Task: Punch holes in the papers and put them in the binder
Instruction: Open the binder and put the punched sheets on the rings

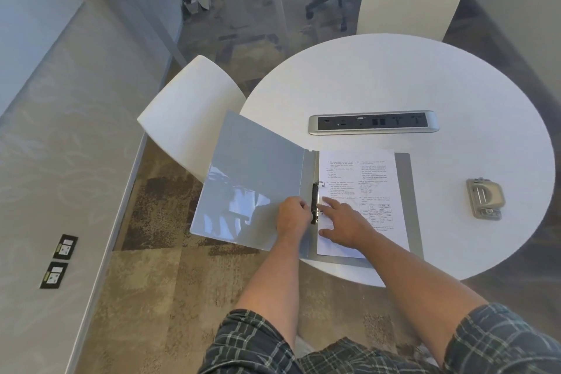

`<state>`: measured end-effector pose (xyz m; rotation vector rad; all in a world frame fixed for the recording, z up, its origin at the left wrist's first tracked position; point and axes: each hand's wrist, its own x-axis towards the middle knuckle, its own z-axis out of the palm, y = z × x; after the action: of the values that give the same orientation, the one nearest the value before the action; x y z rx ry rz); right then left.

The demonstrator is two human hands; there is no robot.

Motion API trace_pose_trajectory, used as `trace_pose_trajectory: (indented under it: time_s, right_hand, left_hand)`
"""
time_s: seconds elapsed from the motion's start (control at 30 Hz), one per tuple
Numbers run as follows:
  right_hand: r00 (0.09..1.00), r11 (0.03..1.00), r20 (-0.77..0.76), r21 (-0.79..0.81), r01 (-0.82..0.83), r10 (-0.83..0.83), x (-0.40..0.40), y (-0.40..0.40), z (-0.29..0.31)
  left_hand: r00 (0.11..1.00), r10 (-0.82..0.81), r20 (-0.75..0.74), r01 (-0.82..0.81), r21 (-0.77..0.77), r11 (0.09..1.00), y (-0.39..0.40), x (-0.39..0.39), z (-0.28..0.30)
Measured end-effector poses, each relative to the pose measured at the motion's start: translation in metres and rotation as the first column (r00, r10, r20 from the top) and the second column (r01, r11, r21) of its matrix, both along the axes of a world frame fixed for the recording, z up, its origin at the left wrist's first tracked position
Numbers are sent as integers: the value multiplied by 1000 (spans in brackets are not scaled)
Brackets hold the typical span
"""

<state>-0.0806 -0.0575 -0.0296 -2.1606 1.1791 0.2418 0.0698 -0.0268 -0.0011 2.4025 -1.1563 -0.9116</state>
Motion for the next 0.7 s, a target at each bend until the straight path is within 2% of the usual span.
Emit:
trace_pose_trajectory:
  time_s: [0.17, 0.37, 0.57, 0.7]
  right_hand:
    - [999, 999, 46, 41, -2, 0, -4, -4, -9]
    - [992, 995, 120, 99, 27, -39, -14, 0, -23]
    - [959, 971, 232, 206, 118, -165, -22, 0, -35]
    - [890, 932, 345, 309, 191, -297, -23, 1, -38]
  left_hand:
    - [992, 103, -70, -103, -8, 995, -14, -10, -2]
    - [960, 235, -151, -227, 68, 971, -26, -7, -14]
    - [958, 242, -156, -228, 101, 968, -34, -3, -21]
    - [952, 246, -181, -226, 120, 967, -35, -2, -15]
